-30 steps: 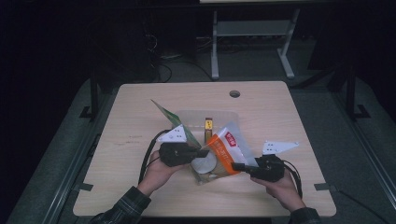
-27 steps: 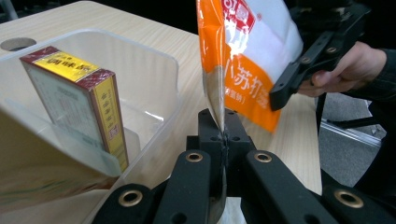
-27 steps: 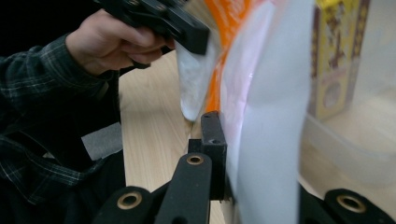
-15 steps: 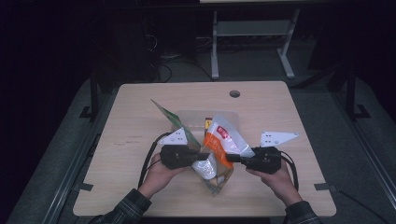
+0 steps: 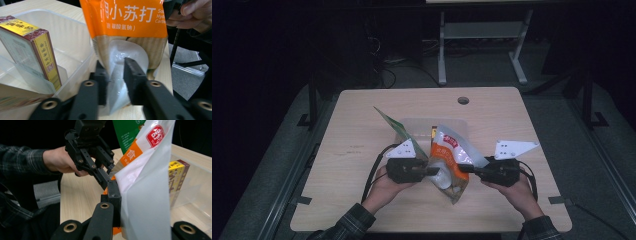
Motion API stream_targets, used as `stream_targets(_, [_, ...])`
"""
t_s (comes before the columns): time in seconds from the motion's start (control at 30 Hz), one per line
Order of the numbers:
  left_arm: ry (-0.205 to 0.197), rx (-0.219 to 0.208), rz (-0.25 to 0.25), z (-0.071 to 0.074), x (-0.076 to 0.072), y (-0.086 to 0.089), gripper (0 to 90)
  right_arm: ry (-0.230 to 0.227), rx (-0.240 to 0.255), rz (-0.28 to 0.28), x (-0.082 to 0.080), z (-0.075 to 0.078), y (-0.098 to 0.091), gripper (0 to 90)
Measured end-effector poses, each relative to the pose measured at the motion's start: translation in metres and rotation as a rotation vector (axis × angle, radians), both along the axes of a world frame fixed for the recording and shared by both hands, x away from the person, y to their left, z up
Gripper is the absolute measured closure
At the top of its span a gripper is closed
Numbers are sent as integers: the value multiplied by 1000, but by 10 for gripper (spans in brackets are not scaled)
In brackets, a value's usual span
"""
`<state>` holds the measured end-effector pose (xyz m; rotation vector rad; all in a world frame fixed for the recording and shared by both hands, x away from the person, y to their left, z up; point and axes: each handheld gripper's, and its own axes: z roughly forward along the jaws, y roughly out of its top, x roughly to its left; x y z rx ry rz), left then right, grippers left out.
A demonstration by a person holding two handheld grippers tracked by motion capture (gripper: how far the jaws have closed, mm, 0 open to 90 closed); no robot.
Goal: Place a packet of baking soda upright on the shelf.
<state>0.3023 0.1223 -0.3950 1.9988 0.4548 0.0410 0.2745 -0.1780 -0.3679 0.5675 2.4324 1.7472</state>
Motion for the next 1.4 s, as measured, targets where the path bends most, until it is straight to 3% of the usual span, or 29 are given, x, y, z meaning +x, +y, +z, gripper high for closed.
stream_targets(0.23, [-2,-9,29,0,-2,6,486,-28,-36,-13,-4,6,-6,900])
stream_targets(0.37, [-3,10,27,1,-7,14,445,-34,-47,-31,-5,8,-13,900])
stream_targets(0.7, [76,76,52,-14,-20,50,369,-39,-31,-74,-1,14,-29,900])
stream_targets(0.83, [84,89,72,-17,-21,66,343,-52,-35,-93,2,18,-32,900])
stream_targets(1.17, [117,123,150,-31,-15,107,232,-69,-22,-142,17,32,-34,900])
stream_targets(1.4, [122,140,187,-37,-8,117,155,-70,-19,-170,37,38,-28,900])
